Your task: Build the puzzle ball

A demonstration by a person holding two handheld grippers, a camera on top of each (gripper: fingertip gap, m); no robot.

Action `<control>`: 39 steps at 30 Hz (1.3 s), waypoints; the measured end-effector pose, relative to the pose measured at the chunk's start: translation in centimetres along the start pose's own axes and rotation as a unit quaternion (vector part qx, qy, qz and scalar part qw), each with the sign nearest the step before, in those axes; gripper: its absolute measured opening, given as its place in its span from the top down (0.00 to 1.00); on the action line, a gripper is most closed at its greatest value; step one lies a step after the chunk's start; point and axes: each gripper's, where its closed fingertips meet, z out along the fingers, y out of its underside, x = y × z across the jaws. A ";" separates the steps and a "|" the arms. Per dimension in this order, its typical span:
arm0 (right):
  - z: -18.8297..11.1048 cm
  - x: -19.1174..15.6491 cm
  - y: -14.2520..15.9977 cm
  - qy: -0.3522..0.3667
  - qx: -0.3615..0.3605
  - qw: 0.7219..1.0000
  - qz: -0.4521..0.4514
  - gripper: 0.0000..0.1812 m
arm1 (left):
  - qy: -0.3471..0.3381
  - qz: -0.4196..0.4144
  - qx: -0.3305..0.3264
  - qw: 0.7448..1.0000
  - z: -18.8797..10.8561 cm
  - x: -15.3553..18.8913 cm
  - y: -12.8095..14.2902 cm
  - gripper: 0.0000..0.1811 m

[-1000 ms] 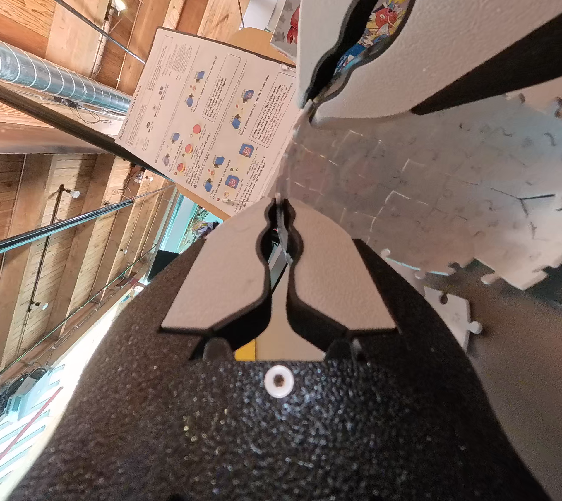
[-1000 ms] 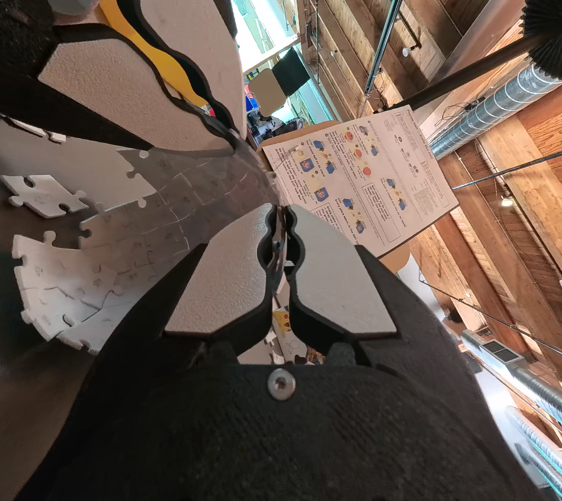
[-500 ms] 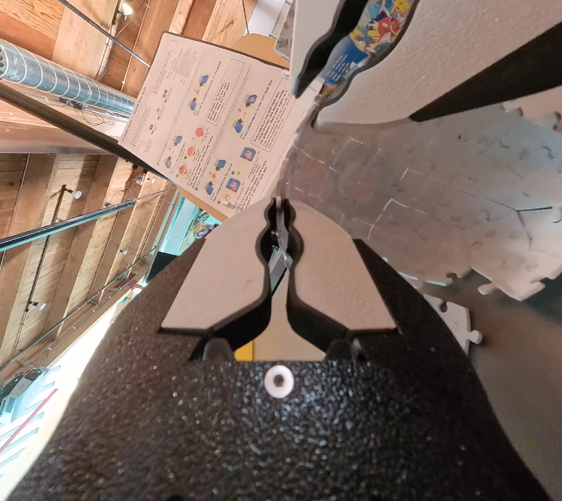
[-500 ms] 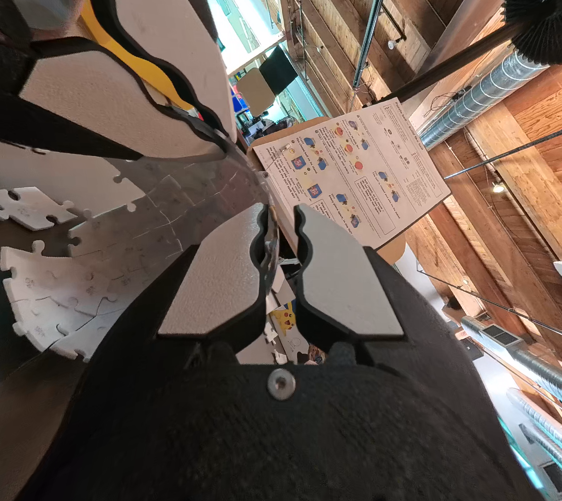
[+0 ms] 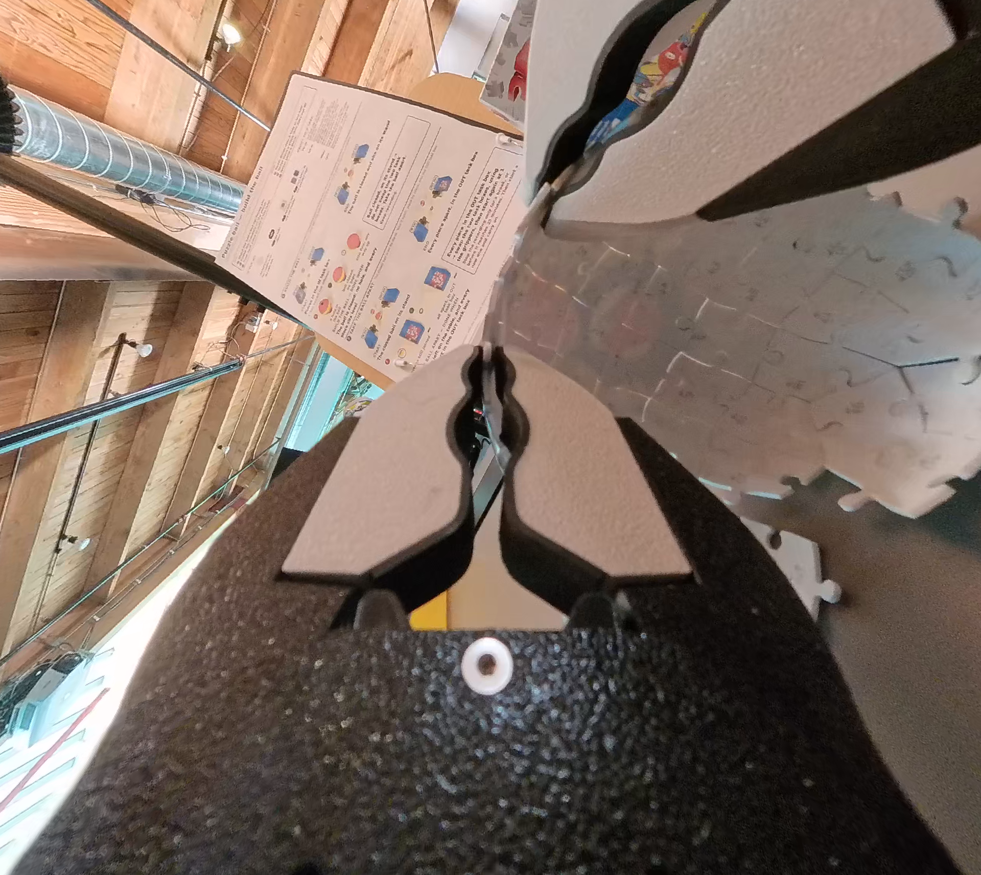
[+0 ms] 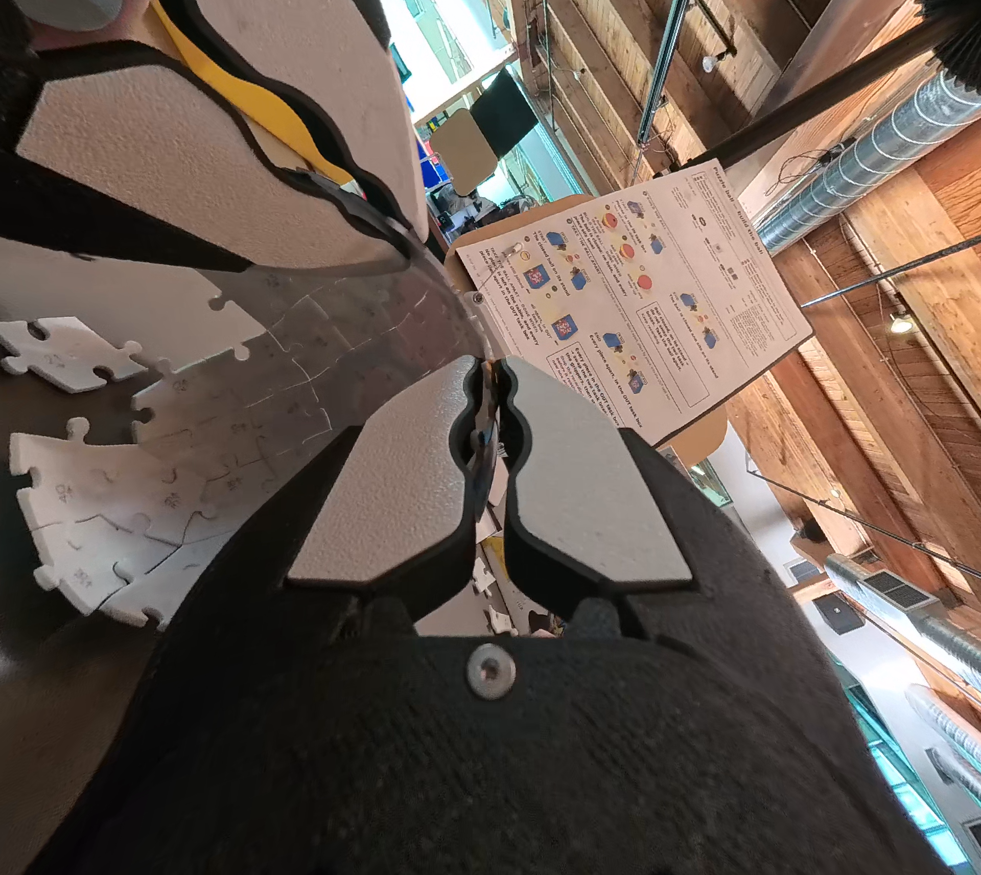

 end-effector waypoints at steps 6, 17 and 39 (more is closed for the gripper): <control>0.0 0.1 -0.1 0.011 -0.003 1.000 -0.013 0.98 | 0.009 -0.019 -0.006 1.000 -0.2 0.0 0.1 0.88; -0.1 0.5 0.1 0.031 -0.004 0.999 -0.026 0.97 | 0.223 -0.305 -0.028 0.926 -6.8 2.3 -0.8 0.83; -1.0 -0.3 -2.8 0.053 0.056 0.979 -0.187 0.97 | 0.473 -0.365 -0.216 0.772 -11.0 11.2 0.4 0.84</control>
